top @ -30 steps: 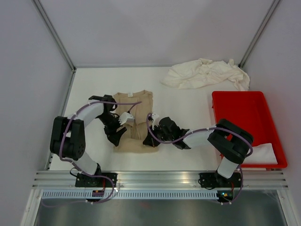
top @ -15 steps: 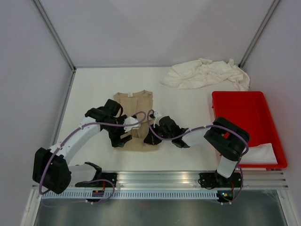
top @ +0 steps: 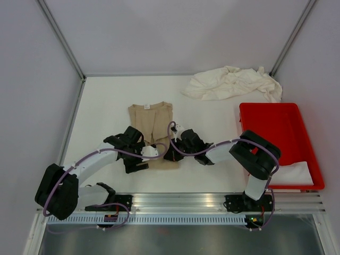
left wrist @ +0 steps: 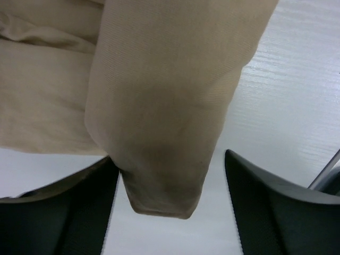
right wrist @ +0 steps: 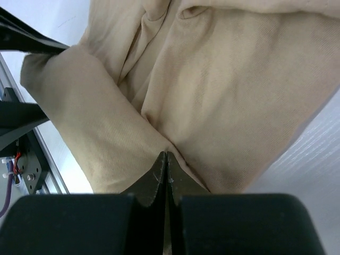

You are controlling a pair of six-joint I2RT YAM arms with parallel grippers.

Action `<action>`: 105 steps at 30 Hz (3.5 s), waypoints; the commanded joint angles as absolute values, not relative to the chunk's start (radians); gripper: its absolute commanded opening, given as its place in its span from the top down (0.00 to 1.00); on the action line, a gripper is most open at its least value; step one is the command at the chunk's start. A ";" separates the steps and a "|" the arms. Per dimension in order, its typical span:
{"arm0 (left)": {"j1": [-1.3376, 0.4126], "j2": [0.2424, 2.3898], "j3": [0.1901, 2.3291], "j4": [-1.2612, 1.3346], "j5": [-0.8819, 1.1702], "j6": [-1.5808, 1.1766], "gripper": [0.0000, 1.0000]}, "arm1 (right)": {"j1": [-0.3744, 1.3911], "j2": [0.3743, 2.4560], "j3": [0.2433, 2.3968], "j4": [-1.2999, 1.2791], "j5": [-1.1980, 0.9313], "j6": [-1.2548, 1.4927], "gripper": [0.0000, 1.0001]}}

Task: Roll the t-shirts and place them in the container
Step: Roll the tshirt

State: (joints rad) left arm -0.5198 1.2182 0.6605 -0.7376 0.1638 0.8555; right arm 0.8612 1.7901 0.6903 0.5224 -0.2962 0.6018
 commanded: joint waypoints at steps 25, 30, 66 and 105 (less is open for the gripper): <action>-0.439 1.262 0.701 -0.828 0.330 0.928 0.97 | 1.112 1.337 0.446 0.431 -0.006 -0.535 0.40; -0.437 1.270 0.707 -0.831 0.330 0.931 0.97 | 1.121 1.439 0.479 0.518 0.046 -0.555 0.40; -0.253 1.382 0.834 -1.143 0.529 1.121 0.43 | 0.878 1.575 0.714 0.115 -0.677 0.080 1.00; -0.126 1.275 0.758 -0.931 0.580 1.068 0.98 | 0.707 1.491 0.730 0.107 -0.350 0.088 0.26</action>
State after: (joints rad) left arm -0.1665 1.2270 0.7052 -0.8688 0.4957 0.9974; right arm 0.6880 1.6199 0.7799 0.0673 -0.5262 0.2489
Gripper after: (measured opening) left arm 0.059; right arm 0.713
